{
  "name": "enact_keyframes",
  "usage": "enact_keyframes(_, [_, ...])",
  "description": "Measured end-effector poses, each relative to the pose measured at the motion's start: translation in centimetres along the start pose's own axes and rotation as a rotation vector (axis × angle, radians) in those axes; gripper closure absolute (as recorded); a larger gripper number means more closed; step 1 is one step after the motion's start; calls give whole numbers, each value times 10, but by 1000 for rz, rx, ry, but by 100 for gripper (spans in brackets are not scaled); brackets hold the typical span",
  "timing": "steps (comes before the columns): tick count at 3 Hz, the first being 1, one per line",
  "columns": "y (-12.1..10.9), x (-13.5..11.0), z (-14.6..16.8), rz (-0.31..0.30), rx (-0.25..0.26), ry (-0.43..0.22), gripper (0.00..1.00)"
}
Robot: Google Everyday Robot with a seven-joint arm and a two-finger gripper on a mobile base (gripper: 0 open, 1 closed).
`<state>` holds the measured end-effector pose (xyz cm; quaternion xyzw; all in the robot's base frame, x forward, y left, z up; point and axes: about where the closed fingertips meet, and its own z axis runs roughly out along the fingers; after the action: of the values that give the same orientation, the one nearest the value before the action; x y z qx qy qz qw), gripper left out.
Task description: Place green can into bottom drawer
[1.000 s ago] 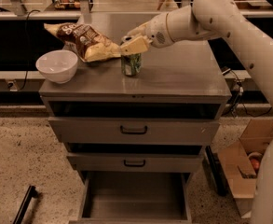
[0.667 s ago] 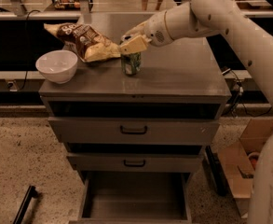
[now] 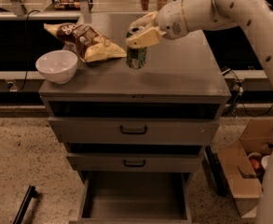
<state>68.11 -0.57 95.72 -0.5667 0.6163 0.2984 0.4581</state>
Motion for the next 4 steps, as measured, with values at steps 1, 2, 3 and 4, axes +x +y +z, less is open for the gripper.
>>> enact_keyframes(1, [16, -6, -34, -26, -47, -84, 100])
enact_keyframes(2, [41, 36, -92, -30, -40, -11, 100])
enact_keyframes(3, [71, 123, -131, 27, -58, 161, 100])
enact_keyframes(4, [71, 123, -131, 27, -58, 161, 100])
